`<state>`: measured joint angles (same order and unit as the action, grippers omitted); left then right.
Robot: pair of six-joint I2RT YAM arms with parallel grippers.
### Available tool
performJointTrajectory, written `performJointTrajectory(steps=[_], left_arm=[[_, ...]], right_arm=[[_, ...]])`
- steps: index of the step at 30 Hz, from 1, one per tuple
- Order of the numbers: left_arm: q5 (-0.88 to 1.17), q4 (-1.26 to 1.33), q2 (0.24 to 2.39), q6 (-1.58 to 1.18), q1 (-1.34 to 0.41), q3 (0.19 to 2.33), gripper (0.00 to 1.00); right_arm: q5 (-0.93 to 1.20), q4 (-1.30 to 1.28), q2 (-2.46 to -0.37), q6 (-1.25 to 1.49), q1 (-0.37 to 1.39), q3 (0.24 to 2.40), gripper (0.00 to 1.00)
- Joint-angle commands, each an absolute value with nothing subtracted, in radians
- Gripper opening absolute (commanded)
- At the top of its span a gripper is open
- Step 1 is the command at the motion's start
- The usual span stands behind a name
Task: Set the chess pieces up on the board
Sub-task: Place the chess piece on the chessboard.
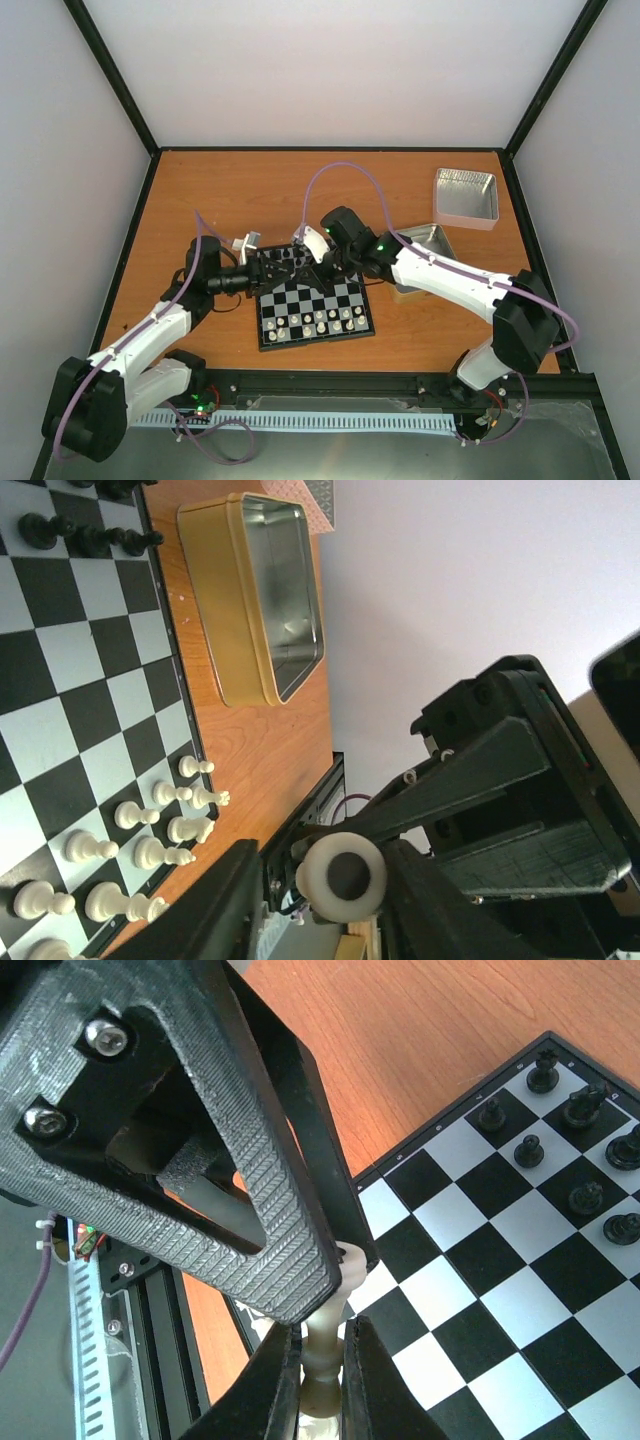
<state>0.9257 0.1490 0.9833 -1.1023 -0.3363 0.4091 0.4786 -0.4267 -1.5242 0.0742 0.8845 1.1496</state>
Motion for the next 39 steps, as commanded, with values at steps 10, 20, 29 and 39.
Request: performJointTrajectory(steps=[10,20,29,39], left_arm=[[0.967,0.219,0.989,-1.102,-0.345,0.396,0.12],[0.944,0.362,0.949,-1.269,-0.345,0.385,0.06],[0.881,0.559,0.936,-1.687,-0.344,0.427,0.05],[0.781,0.716,0.943,-1.929,-0.344,0.388,0.04]], right_arm=[[0.502,-0.435,-1.554,0.029,0.9,1.198,0.11],[0.505,-0.111,-1.382,0.364,0.863,0.986,0.52],[0.32,0.344,-1.294,0.827,0.865,0.845,0.56],[0.255,0.322,-1.315,0.909,0.865,0.866,0.53]])
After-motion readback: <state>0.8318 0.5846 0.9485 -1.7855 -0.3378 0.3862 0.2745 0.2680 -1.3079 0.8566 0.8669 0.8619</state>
